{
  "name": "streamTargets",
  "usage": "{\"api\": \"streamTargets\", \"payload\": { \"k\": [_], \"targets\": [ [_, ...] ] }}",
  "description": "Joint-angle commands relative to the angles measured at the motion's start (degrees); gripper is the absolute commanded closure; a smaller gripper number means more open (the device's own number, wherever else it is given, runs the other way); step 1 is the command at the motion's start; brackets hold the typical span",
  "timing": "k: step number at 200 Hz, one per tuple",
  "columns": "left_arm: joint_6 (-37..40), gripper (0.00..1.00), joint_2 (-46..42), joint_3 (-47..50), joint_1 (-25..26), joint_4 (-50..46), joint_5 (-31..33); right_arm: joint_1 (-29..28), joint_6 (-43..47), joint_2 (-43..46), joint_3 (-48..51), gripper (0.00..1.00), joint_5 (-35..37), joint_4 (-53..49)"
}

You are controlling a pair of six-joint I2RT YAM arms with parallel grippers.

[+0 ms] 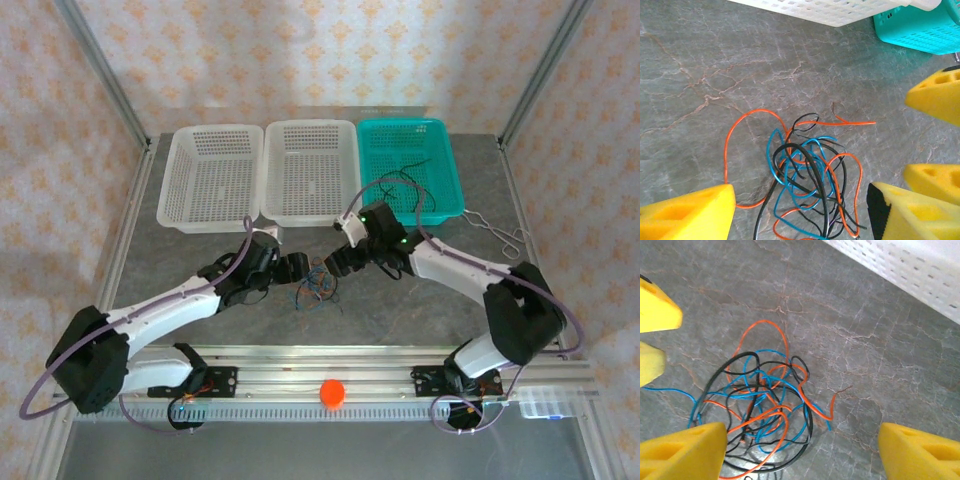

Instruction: Untangle the cables

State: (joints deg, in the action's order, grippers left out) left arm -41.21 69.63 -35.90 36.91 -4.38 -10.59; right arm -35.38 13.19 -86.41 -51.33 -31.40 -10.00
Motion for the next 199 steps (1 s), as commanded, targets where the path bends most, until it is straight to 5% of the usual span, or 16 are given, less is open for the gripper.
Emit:
{"api": "streamTargets", "payload": {
  "k": [1, 103, 199],
  "targets": [
    [-1.84, 0.28, 1.94, 0.66, 0.62, 3.89, -0.06, -0.22, 2.95, -2.58, -1.40, 0.21, -2.53, 2.82],
    [-1.60, 0.30, 7.27, 0.13, 0.71, 4.40, 0.47, -0.22, 3.17, -9.51, -4.37, 0.34, -0.86, 5.29],
    [-0.11, 0.30, 10.58, -2.06, 0.71, 3.64, 0.83, -0.22, 1.02, -8.27, -3.57, 0.80, -1.92, 6.35]
  ]
}}
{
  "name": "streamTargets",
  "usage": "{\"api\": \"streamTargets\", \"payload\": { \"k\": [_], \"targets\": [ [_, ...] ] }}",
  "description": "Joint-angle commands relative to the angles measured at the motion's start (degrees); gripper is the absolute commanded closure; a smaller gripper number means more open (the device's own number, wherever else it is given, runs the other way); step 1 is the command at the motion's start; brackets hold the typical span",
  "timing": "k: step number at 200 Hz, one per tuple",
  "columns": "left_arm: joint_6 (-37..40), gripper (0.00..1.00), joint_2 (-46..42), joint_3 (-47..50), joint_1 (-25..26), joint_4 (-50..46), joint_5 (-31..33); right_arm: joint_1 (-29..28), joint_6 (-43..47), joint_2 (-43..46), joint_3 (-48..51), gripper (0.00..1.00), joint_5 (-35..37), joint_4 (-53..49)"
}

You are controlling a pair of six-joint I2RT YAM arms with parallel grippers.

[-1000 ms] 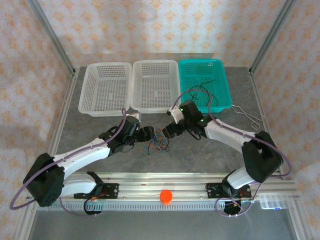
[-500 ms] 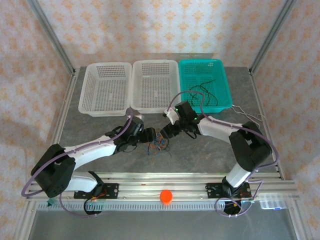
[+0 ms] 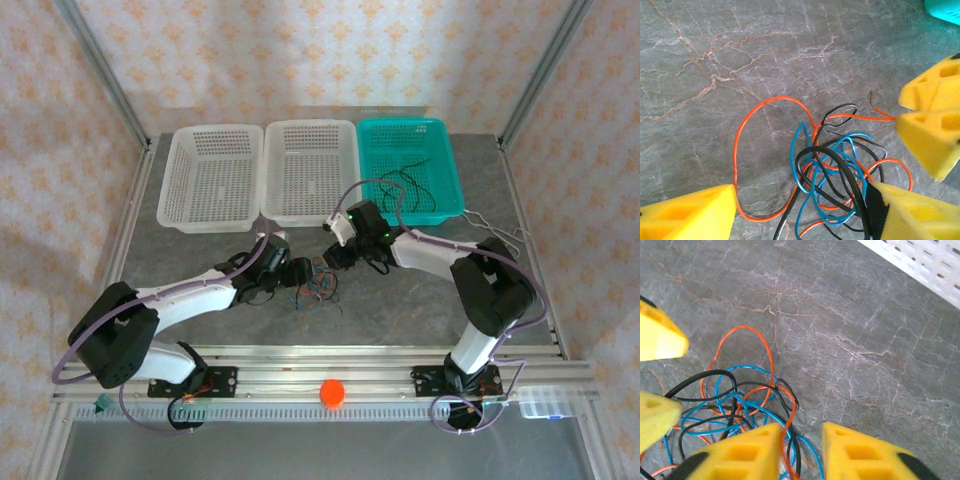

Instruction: Untangle the cables

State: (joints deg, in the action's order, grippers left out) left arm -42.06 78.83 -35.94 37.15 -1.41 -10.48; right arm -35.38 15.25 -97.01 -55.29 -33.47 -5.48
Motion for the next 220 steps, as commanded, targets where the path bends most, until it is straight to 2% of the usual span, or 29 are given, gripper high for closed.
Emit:
{"api": "streamTargets", "payload": {
  "k": [1, 30, 43, 130, 220],
  "targets": [
    [0.75, 0.30, 1.44, -2.06, 0.47, 0.64, 0.72, -0.22, -1.06, 2.43, 0.41, 0.81, 0.16, 1.89],
    [1.18, 0.30, 2.69, -3.23, 0.55, 0.40, 1.02, -0.22, -2.87, 5.17, 1.79, 0.96, -0.45, 3.02],
    [1.37, 0.30, 3.15, -3.59, 0.54, 0.27, 1.25, -0.22, -3.43, 6.22, 2.02, 1.00, -0.54, 3.02],
    [2.42, 0.30, 5.54, -4.81, 0.62, -0.22, 1.56, -0.22, -6.58, 14.66, 2.46, 1.00, -0.28, 2.74],
    [2.27, 0.30, 6.51, -4.49, 1.09, -1.05, 3.10, -0.22, -7.94, 18.48, -1.45, 1.00, -2.97, 0.70]
  ]
}}
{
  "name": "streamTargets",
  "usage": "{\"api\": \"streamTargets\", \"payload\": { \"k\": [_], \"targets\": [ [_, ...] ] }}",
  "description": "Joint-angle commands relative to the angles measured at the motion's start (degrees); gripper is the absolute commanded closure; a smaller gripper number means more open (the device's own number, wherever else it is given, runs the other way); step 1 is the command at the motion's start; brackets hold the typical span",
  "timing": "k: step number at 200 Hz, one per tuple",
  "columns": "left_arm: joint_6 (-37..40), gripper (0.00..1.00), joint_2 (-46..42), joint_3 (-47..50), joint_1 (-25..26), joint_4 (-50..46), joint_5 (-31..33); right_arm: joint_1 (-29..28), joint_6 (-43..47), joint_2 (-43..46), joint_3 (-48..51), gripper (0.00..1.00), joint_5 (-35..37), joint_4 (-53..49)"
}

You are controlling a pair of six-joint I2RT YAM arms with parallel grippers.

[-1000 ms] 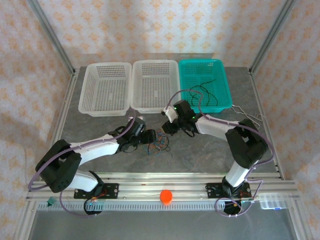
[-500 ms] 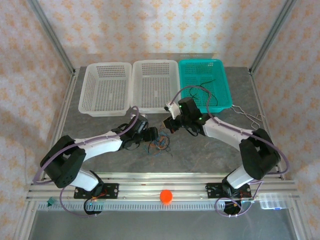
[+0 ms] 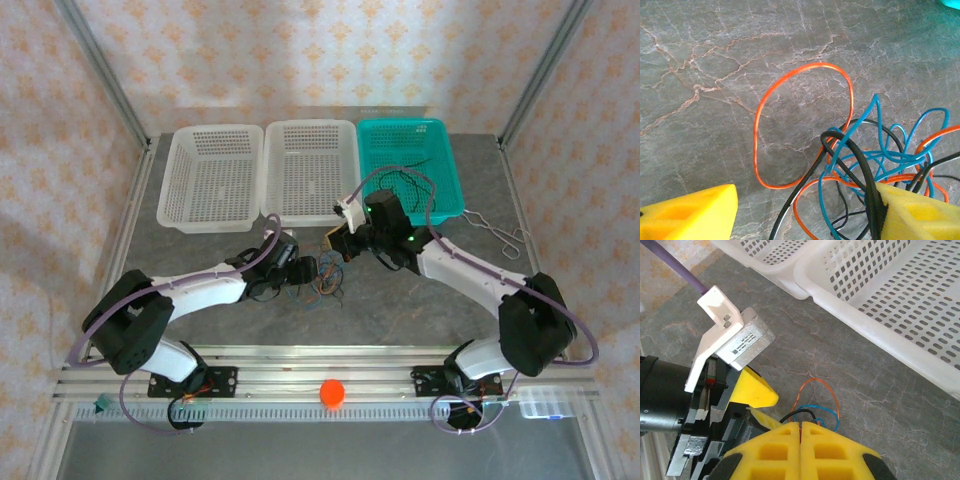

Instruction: Untangle the cables

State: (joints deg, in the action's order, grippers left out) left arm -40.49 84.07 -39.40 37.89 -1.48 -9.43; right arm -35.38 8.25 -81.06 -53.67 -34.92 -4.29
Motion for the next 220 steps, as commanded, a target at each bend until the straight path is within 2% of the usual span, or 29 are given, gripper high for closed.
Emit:
{"api": "streamTargets", "payload": {
  "k": [1, 191, 220],
  "targets": [
    [0.73, 0.30, 1.31, -0.99, 0.34, -0.99, 2.05, -0.22, -0.91, 2.59, -3.13, 1.00, -1.54, -0.51],
    [-0.03, 0.30, 2.67, 1.77, 0.56, 0.99, 2.22, -0.22, -2.01, 11.69, -14.37, 1.00, -2.71, -6.23],
    [0.31, 0.31, 0.65, 2.03, 0.69, 0.68, 3.09, -0.22, -2.26, 12.16, -14.63, 1.00, -1.77, -6.41]
  ]
}}
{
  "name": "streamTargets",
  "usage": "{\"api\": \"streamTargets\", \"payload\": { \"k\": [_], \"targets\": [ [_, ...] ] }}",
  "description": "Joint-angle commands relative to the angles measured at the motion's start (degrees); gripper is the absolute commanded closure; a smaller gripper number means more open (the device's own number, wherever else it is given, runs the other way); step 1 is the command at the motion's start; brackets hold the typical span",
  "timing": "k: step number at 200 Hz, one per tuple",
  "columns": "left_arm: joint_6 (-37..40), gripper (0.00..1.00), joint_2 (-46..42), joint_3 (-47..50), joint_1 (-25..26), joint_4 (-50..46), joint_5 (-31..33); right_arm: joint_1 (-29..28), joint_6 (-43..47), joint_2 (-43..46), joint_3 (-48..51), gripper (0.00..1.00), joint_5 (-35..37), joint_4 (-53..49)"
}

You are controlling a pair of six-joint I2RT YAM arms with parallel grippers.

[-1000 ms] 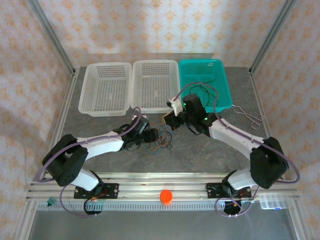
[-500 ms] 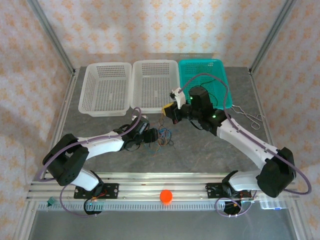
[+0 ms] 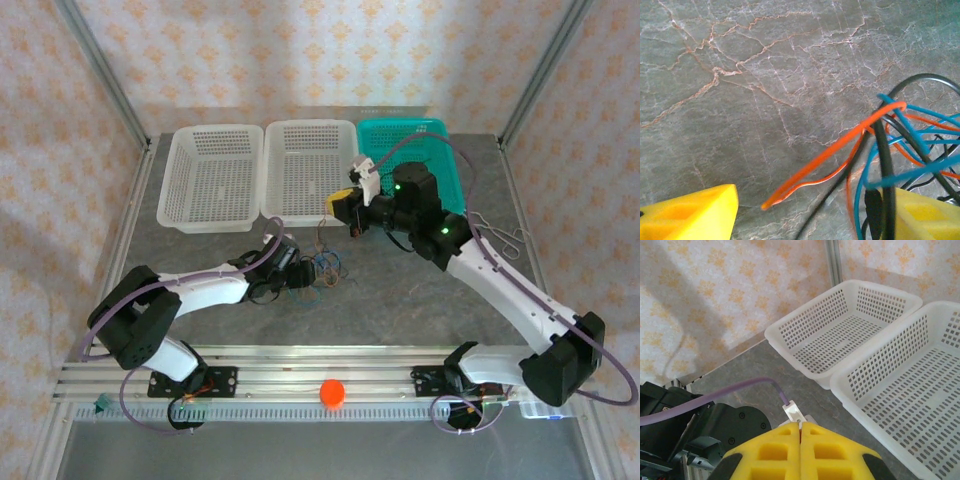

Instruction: Untangle the cables

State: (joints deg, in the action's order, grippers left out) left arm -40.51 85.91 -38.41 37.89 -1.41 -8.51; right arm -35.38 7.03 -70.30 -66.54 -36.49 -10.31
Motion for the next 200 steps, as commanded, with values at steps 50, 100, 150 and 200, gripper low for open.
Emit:
{"api": "streamTargets", "payload": {
  "k": [50, 100, 150, 200],
  "targets": [
    [1.16, 0.11, -20.17, 5.40, 0.73, 3.31, 8.71, -0.22, -3.71, 0.08, 1.04, 1.00, 2.21, -0.09],
    [6.80, 0.08, -30.09, 5.39, 0.74, 3.34, 9.02, -0.22, -5.17, -1.51, 1.25, 1.00, 2.41, 0.56],
    [12.90, 0.11, -23.73, -1.31, 0.69, 6.87, 0.35, -0.22, -9.34, -4.96, -5.31, 1.00, 2.30, -5.48],
    [17.37, 0.12, -18.00, -6.95, 0.67, 7.51, -1.23, -0.22, -10.10, -5.11, -5.04, 1.00, 1.79, -6.01]
  ]
}}
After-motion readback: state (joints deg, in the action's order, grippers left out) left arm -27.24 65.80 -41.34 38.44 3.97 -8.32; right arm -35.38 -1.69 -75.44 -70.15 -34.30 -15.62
